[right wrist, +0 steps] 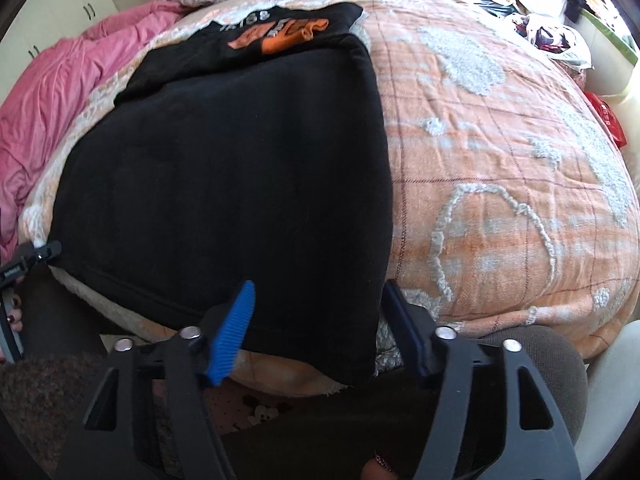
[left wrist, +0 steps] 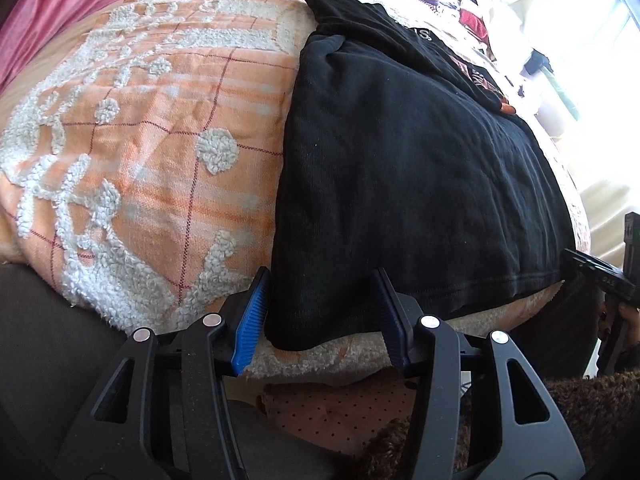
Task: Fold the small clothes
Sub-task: 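Move both open tools down to the sweatshirt hem, then close the right tool on the hem while the left tool grasps it too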
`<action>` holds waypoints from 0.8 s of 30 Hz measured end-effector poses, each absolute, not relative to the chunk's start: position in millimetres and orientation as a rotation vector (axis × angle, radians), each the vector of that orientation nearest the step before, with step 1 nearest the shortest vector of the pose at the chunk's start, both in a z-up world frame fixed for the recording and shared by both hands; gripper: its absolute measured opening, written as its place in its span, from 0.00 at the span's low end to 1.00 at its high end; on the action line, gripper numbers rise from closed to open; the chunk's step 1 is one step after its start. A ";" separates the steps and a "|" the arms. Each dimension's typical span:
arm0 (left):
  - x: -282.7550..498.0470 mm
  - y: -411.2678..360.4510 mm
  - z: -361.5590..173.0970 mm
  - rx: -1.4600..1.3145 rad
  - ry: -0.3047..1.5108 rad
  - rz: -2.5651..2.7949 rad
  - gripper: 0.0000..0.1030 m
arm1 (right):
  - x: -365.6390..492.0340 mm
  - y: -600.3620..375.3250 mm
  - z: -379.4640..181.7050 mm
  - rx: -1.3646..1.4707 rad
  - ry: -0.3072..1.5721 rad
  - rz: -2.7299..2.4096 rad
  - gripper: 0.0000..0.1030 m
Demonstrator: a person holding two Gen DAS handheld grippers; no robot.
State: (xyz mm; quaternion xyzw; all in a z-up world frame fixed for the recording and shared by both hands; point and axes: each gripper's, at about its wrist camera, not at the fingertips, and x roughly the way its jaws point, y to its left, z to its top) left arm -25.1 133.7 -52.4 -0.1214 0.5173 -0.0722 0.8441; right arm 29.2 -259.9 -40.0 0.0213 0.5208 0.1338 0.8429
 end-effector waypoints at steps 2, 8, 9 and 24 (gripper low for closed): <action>-25.4 134.4 -53.1 -0.261 1.094 -0.154 0.42 | 28.7 -259.5 -42.0 0.050 1.103 0.314 0.38; -22.7 133.3 -55.1 -0.265 1.101 -0.153 0.42 | 19.7 -268.9 -29.6 0.105 1.043 0.378 0.09; -22.0 133.0 -55.3 -0.263 1.101 -0.152 0.42 | 19.2 -270.6 -28.5 0.114 1.039 0.384 0.09; -18.4 133.4 -14.2 -0.231 0.954 -0.132 0.03 | 10.2 -288.0 6.2 0.199 0.866 0.420 0.08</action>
